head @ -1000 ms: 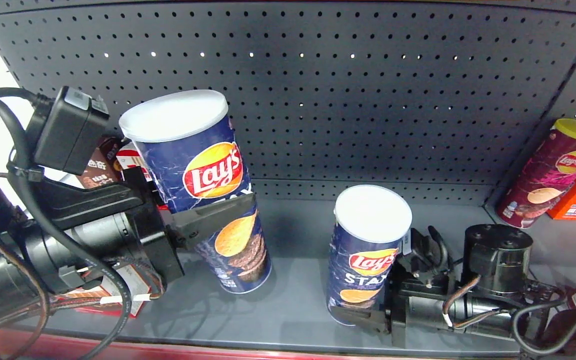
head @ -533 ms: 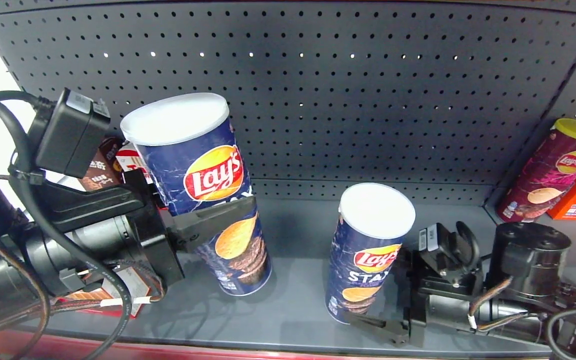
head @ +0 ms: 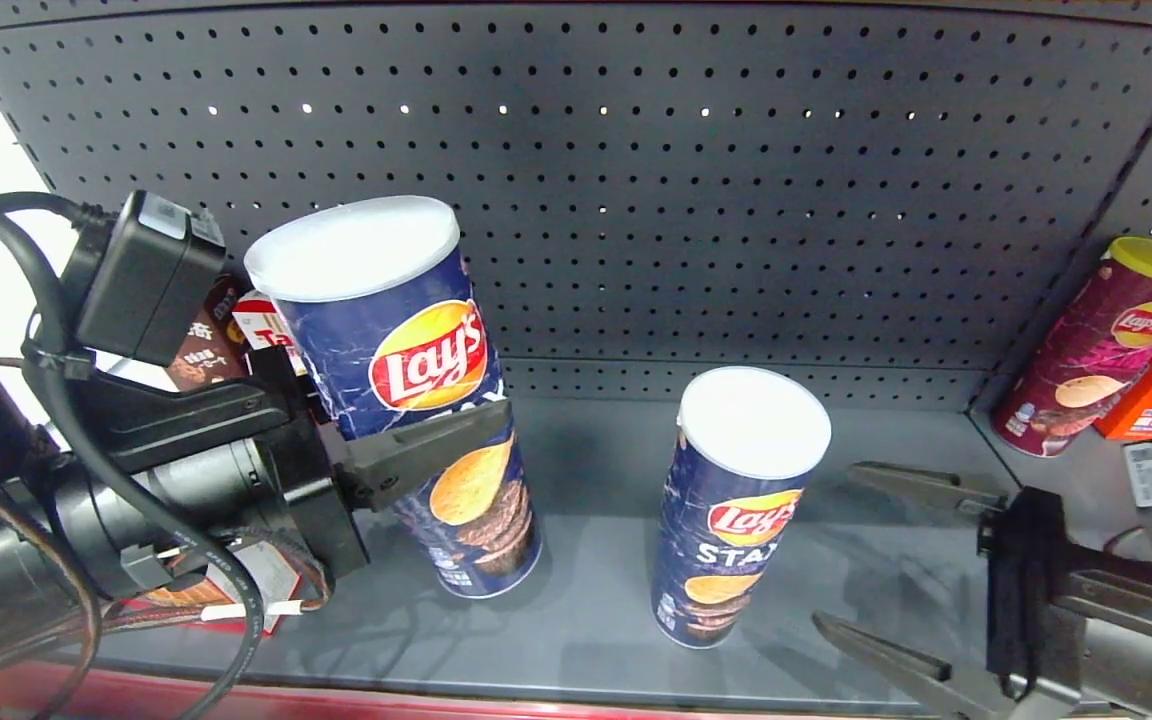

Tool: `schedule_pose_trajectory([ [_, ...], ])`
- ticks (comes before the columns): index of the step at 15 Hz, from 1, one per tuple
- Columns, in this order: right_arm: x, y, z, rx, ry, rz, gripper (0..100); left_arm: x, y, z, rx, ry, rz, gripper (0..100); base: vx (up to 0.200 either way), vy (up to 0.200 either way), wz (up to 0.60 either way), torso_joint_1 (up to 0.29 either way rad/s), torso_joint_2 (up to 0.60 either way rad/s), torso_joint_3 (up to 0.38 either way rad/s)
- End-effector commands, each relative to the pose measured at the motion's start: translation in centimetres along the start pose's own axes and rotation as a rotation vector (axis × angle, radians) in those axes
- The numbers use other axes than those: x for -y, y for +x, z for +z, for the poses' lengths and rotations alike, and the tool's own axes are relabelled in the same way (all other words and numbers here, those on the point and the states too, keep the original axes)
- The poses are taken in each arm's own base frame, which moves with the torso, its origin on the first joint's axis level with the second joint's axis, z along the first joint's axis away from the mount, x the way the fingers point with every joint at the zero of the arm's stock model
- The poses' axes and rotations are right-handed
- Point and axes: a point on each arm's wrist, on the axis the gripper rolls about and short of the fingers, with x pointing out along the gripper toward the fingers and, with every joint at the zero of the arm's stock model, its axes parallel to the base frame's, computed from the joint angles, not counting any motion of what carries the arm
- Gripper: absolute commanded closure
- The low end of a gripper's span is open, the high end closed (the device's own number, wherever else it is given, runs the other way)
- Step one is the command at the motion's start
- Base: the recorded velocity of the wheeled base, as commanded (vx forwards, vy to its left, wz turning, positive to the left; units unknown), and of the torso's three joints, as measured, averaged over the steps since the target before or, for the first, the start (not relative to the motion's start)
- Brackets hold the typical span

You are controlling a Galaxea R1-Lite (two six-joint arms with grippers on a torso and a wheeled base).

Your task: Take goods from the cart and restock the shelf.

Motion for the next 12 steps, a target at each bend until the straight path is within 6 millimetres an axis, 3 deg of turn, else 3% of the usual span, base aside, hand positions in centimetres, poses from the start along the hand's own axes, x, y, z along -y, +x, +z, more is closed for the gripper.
schedule_pose_trajectory([
  [1,-1.5,-4.2,2.0,0.088,-0.045,-0.102,0,0.0,0.0,0.0,-0.001,0.001,0.003,100,0.0,0.0,0.0,0.0,0.0,0.0],
  [5,-4.1,-10.0,1.3,0.063,-0.038,-0.189,0,0.2,-0.6,-0.8,-0.022,-0.004,0.004,100,0.0,0.0,0.0,0.0,0.0,0.0],
  [6,-4.1,-10.0,1.3,0.063,-0.038,-0.189,0,0.2,-0.6,-0.8,-0.022,-0.004,0.004,100,0.0,0.0,0.0,0.0,0.0,0.0],
  [7,-6.2,-13.8,-0.6,-0.004,-0.016,-0.217,0,0.4,-0.9,-1.2,-0.037,-0.008,0.017,100,0.0,0.0,0.0,0.0,0.0,0.0],
  [8,-7.2,-15.5,-1.5,-0.013,-0.013,-0.218,0,0.5,-1.2,-1.4,-0.041,-0.01,0.022,100,0.0,0.0,0.0,0.0,0.0,0.0],
  [11,-9.6,-19.2,-4.1,-0.011,0.0,-0.222,0,0.7,-1.4,-1.6,-0.044,-0.002,0.017,100,0.0,0.0,0.0,0.0,0.0,0.0],
  [12,-9.8,-19.5,-4.6,-0.032,0.023,-0.22,0,0.7,-1.4,-1.4,-0.04,0.005,0.015,100,0.0,0.0,0.0,0.0,0.0,0.0],
])
